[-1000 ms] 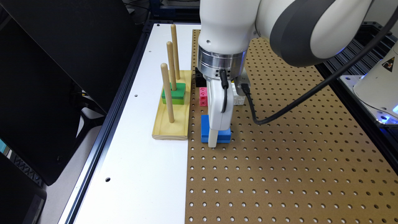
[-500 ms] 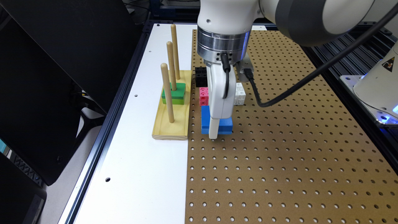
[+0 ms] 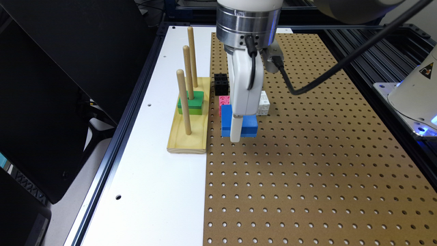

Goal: Pick up blue block.

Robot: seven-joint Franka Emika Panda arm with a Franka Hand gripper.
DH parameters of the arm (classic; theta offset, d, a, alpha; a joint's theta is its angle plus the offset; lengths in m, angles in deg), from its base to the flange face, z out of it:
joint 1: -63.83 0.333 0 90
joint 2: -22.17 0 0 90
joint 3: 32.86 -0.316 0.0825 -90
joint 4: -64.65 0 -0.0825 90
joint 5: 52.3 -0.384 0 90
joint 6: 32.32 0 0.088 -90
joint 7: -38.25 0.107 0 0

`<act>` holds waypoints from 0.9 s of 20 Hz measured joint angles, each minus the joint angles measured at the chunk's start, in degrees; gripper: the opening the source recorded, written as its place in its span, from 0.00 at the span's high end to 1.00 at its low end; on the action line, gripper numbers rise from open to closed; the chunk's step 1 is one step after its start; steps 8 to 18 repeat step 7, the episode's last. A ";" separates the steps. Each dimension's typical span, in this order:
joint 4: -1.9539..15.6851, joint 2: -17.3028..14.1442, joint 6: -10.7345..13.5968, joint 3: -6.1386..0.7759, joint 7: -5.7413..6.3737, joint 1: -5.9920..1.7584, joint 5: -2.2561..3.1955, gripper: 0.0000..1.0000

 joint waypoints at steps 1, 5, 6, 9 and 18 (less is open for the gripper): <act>0.00 1.25 1.25 -0.01 0.00 0.00 -0.01 1.00; 0.13 5.18 5.14 -0.09 0.01 0.00 -0.07 1.00; 0.30 6.38 6.36 -0.11 0.01 0.00 -0.10 1.00; 0.34 7.91 7.86 -0.14 0.01 0.01 -0.17 1.00; 0.34 7.91 7.86 -0.14 0.01 0.01 -0.17 1.00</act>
